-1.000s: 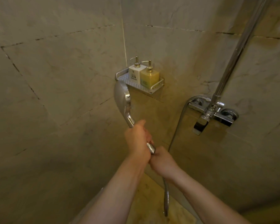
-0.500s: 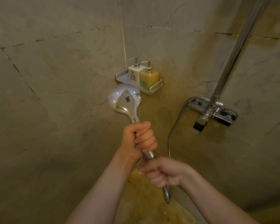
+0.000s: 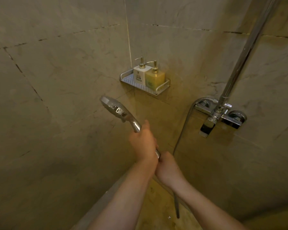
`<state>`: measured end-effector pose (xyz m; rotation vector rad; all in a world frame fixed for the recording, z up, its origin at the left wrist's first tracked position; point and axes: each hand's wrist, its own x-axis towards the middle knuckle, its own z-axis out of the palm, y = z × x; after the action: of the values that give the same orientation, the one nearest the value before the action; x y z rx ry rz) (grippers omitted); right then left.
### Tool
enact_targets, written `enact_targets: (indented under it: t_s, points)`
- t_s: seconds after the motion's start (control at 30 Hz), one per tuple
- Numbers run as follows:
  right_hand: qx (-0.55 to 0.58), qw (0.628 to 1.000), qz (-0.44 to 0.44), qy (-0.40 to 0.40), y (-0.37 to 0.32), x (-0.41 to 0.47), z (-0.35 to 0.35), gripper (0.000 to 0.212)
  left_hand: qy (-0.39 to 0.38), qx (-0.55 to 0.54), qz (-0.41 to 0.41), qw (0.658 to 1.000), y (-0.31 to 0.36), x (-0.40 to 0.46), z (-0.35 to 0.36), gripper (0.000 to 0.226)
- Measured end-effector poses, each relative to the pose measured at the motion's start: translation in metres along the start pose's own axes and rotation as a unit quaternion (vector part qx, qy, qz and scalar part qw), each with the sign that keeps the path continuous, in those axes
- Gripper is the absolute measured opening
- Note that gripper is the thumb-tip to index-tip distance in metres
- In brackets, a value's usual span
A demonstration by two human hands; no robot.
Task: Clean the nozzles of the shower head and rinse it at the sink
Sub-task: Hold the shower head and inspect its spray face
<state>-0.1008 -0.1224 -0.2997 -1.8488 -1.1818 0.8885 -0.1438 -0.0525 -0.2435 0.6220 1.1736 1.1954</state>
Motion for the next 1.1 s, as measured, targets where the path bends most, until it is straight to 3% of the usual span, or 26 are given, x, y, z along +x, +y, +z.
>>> enact_targets:
  t_s: [0.13,0.23,0.33,0.43,0.53,0.67,0.73,0.83,0.97,1.03,1.1]
  points:
    - [-0.001,1.000,-0.010,0.007,0.003,0.002,-0.001,0.023,-0.011,-0.006,0.003,1.000,-0.002,-0.001,0.002,0.044]
    - [0.100,0.991,0.031,-0.083,-0.007,-0.003,-0.015,0.030,-0.155,-0.035,-0.075,0.984,0.002,0.006,-0.008,0.045]
    - [0.266,0.913,0.146,-0.273,-0.009,-0.005,-0.030,0.040,-0.363,-0.105,-0.138,0.915,0.008,0.019,-0.023,0.037]
    - [0.285,0.850,0.186,-0.403,-0.012,-0.003,-0.036,0.046,-0.502,-0.180,-0.162,0.830,0.013,0.025,-0.030,0.032]
    - [0.288,0.826,0.188,-0.446,-0.013,0.001,-0.037,0.046,-0.564,-0.186,-0.173,0.786,0.019,0.021,-0.029,0.032]
    - [0.296,0.812,0.186,-0.466,-0.011,-0.001,-0.035,0.048,-0.578,-0.180,-0.187,0.774,0.016,0.024,-0.030,0.043]
    - [0.294,0.817,0.190,-0.457,-0.010,-0.002,-0.033,0.047,-0.566,-0.180,-0.198,0.779,0.012,0.025,-0.031,0.045]
    - [0.283,0.861,0.192,-0.375,-0.009,-0.003,-0.029,0.044,-0.471,-0.130,-0.176,0.855,0.012,0.021,-0.028,0.048]
    - [0.119,0.976,0.106,-0.147,-0.008,-0.002,-0.021,0.028,-0.191,-0.047,-0.130,0.972,0.007,0.011,-0.011,0.045]
    - [-0.007,0.996,0.040,-0.075,-0.007,0.001,-0.015,0.027,-0.055,-0.051,-0.078,0.994,0.003,0.005,-0.006,0.039]
    - [-0.058,0.998,0.017,-0.033,0.000,0.003,-0.009,0.024,0.012,-0.064,-0.033,0.997,0.001,-0.001,-0.004,0.037]
